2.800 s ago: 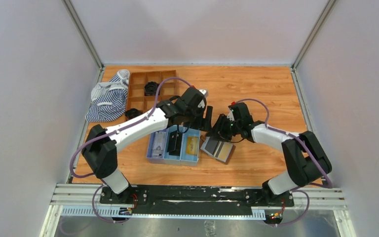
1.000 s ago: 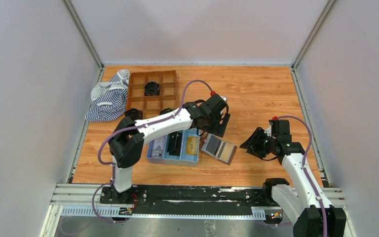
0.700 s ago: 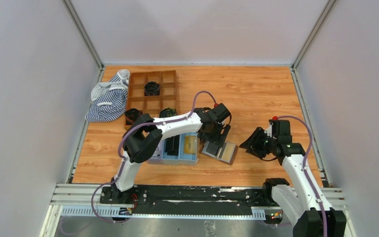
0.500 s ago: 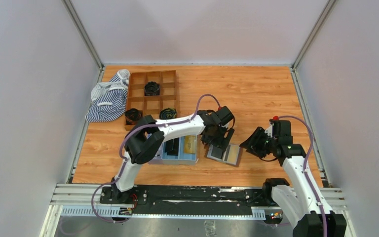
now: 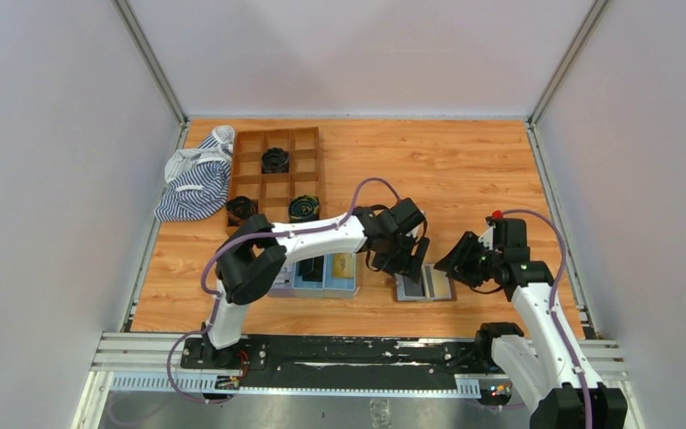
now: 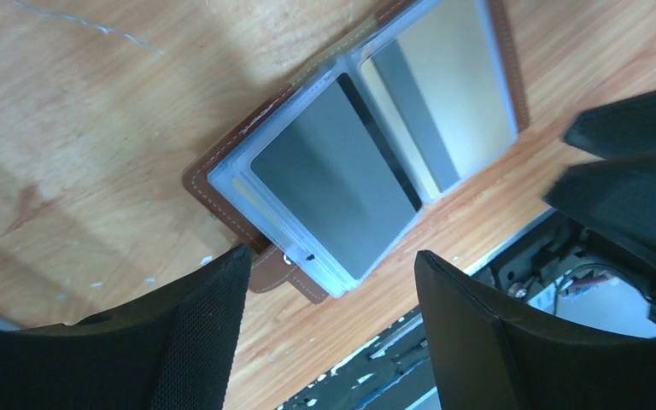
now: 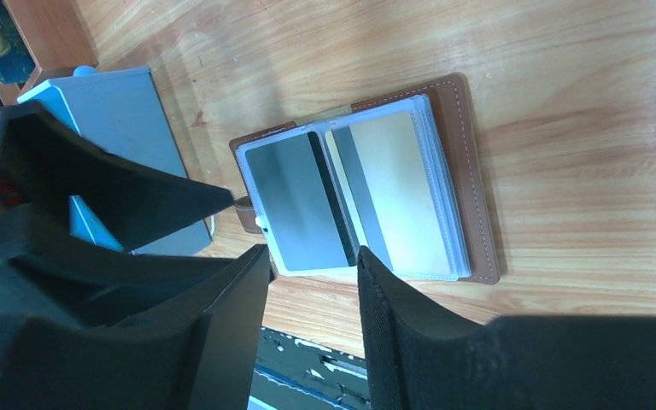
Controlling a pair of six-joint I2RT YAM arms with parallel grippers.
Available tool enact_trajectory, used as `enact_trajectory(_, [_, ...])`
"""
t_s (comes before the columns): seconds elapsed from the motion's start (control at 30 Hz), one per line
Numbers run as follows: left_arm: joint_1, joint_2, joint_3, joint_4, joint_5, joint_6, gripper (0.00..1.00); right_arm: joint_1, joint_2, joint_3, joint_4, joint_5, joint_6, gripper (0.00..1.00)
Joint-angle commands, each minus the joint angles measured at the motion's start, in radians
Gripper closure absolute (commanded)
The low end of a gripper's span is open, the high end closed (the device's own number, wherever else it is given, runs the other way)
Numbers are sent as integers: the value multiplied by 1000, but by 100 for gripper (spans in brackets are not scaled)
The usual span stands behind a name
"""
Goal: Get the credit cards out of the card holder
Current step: Move the card holder to the center of the board, then remove the credit card from the card holder.
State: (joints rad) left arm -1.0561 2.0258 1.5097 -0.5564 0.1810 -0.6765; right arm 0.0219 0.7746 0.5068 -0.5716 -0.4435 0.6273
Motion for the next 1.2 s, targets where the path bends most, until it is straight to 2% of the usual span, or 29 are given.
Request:
enact_trajectory(0.0, [5, -128, -12, 24, -93, -32, 28, -14, 5, -20, 3, -57, -77, 54])
enact_trajectory(0.13, [3, -166, -84, 151, -61, -101, 39, -14, 116, -10, 64, -189, -173, 60])
enact_trajectory(0.23, [-2, -164, -153, 279, -19, -169, 42, -13, 227, 6, 69, -260, -224, 65])
enact_trajectory(0.37, [-4, -125, -196, 359, -13, -208, 46, -13, 327, 1, 110, -303, -227, 69])
enact_trajectory(0.53, [-1, -70, -213, 322, -46, -223, 52, -14, 372, -8, 161, -297, -221, 69])
enact_trajectory(0.73, [14, -37, -262, 297, -68, -249, 70, -14, 442, -38, 201, -286, -233, 71])
enact_trajectory(0.93, [21, -7, -243, 229, -91, -227, 75, -13, 472, -55, 225, -295, -239, 71])
enact_trajectory(1.0, [28, 3, -235, 207, -106, -213, 84, -10, 478, -57, 224, -282, -241, 72])
enact_trajectory(1.17, [57, 44, -203, 175, -120, -147, 97, 8, 496, -86, 272, -260, -212, 75])
